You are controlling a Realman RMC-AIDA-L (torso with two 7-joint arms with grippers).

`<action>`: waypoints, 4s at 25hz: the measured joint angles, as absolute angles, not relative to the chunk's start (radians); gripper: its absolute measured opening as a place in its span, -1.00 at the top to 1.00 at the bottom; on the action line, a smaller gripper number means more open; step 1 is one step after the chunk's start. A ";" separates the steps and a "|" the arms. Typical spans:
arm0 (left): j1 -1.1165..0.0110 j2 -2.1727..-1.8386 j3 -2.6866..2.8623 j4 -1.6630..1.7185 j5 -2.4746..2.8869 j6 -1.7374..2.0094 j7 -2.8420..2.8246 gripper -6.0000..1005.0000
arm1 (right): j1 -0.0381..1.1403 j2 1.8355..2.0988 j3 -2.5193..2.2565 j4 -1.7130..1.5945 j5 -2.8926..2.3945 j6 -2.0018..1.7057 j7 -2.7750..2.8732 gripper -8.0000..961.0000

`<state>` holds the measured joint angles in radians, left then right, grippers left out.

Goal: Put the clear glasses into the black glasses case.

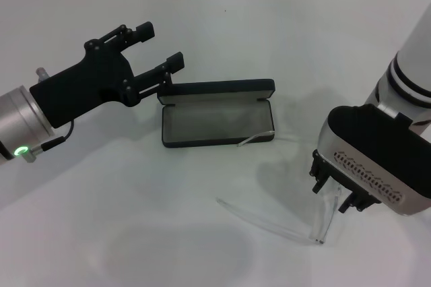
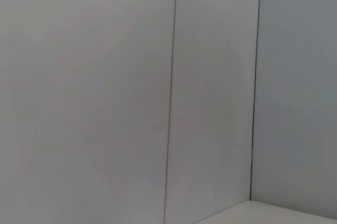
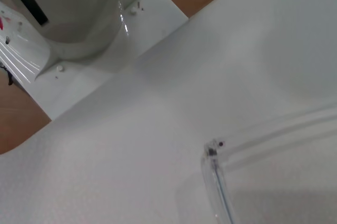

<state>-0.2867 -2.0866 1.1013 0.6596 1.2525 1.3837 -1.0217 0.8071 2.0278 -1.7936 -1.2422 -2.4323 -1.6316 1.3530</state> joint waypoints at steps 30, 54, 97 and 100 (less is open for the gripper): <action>-0.289 -2.081 1.100 0.666 1.245 1.518 -1.062 -0.52 | 0.670 2.020 -1.448 -1.350 -2.247 -1.715 1.271 0.74; -0.343 -2.075 1.053 0.658 1.248 1.731 -1.052 -0.51 | 0.430 2.028 -1.398 -1.119 -1.659 -1.390 0.899 0.75; -0.539 -2.028 1.016 0.540 1.447 1.614 -1.285 -0.51 | 0.355 2.021 -1.475 -1.115 -1.428 -1.349 0.647 0.75; -0.534 -2.019 1.013 0.537 1.449 1.606 -1.285 -0.51 | 0.339 2.020 -1.471 -1.115 -1.378 -1.411 0.580 0.75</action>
